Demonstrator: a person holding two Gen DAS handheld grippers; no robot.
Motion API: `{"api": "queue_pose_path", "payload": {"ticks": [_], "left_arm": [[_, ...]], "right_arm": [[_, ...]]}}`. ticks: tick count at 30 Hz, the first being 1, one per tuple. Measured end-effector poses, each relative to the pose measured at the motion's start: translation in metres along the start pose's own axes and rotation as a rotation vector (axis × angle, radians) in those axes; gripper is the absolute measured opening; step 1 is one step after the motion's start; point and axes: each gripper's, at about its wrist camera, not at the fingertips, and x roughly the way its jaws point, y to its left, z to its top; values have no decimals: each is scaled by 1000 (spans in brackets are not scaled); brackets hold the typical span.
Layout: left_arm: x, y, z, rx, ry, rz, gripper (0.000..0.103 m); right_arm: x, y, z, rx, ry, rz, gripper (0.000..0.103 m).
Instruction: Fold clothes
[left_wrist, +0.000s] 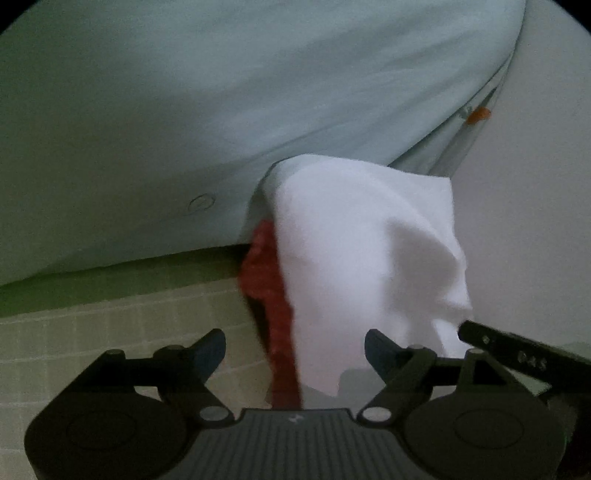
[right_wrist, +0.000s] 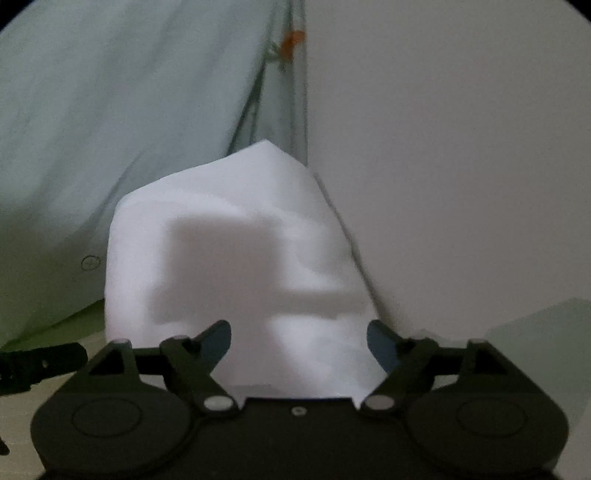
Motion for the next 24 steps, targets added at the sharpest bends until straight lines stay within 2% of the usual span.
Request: {"api": "queue_pose_path", "payload": {"ticks": [2, 3, 6, 11, 17, 24], "left_arm": [[-8, 0, -4, 26, 0, 4, 86], [-13, -1, -5, 46, -2, 7, 88], [-31, -1, -9, 99, -18, 12, 93], [-84, -9, -35, 205, -31, 7, 103], [-151, -17, -80, 264, -49, -30, 103], [-203, -25, -135, 348, -38, -17, 103]], "right_arm": [[-11, 3, -8, 36, -7, -3, 94], [-20, 3, -15, 58, -14, -2, 103], [-39, 6, -27, 83, -28, 0, 103], [-77, 21, -53, 66, -32, -25, 103], [-143, 38, -97, 33, -29, -30, 103], [-194, 60, -152, 11, -22, -37, 103]]}}
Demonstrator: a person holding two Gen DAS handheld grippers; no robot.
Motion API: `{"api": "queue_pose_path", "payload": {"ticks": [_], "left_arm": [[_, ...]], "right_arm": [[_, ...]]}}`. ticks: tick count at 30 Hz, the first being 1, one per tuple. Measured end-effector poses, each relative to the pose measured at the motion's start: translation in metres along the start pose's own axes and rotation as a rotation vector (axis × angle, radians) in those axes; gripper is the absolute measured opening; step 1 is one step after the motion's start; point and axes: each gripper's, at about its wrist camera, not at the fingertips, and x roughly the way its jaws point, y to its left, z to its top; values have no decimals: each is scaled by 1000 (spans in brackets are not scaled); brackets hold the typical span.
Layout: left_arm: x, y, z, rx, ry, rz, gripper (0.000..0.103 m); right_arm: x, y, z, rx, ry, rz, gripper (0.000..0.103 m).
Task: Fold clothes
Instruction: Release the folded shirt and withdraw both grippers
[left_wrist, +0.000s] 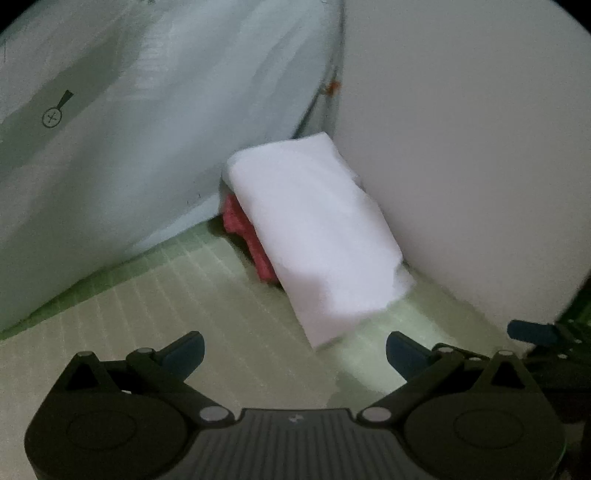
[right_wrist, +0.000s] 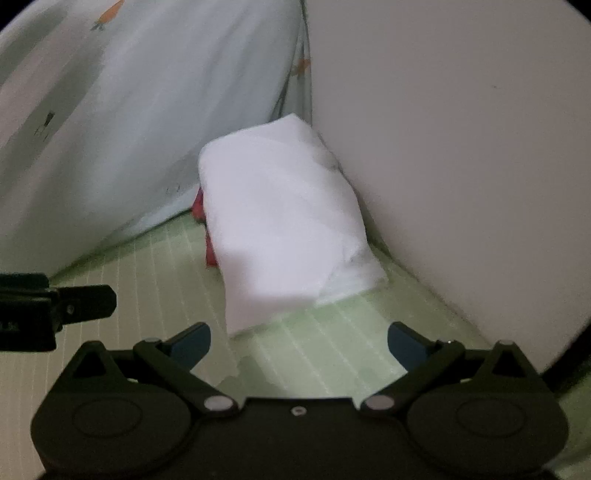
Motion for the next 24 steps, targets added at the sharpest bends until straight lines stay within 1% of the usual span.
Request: {"api": "queue_pose_path", "payload": {"ticks": [3, 5, 11, 16, 24], "left_arm": [[-10, -4, -14, 11, 20, -15, 103], [-19, -5, -20, 16, 20, -27, 103], [-36, -8, -28, 50, 2, -7, 103], [-48, -9, -29, 80, -27, -1, 103], [-58, -8, -33, 83, -35, 2, 103]], "right_arm": [[-19, -1, -17, 18, 9, -6, 103], [-30, 1, -24, 18, 0, -14, 103], [-58, 2, -43, 24, -17, -37, 103], [-66, 3, -47, 42, -31, -35, 103], [-74, 9, -50, 44, -43, -34, 103]]}}
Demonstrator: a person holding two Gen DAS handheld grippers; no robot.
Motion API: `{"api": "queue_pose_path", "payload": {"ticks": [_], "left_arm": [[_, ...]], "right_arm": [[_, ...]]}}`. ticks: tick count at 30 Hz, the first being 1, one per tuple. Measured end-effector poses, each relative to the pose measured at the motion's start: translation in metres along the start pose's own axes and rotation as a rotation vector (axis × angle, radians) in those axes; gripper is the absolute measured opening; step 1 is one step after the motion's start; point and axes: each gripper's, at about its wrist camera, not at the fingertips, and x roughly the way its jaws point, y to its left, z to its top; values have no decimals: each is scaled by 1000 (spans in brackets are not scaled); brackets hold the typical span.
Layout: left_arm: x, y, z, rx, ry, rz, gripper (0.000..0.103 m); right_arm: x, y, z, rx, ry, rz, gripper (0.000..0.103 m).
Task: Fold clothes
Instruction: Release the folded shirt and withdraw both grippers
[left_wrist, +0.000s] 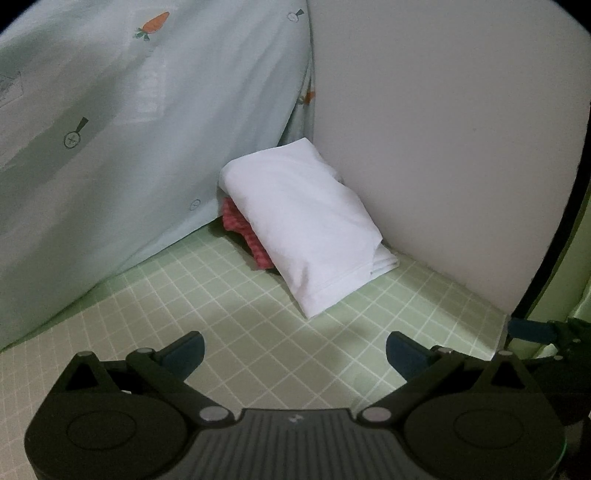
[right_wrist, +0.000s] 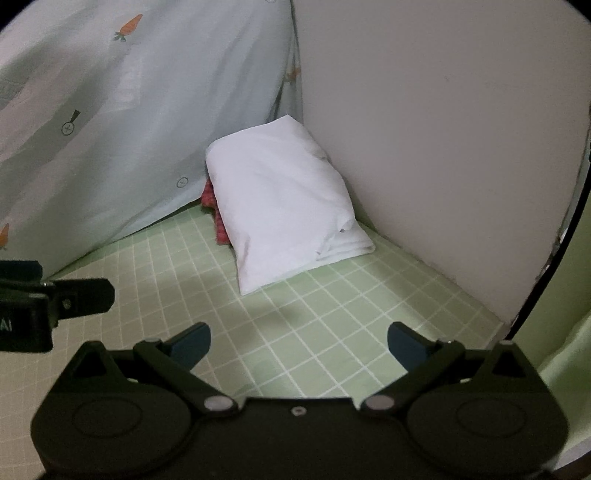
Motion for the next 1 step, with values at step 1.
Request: {"api": "queue_pose_path", "payload": {"ticks": [1], "left_arm": [[0, 0, 0, 1, -2, 1, 103]], "right_arm": [[-1, 0, 0, 1, -1, -3, 103]]}}
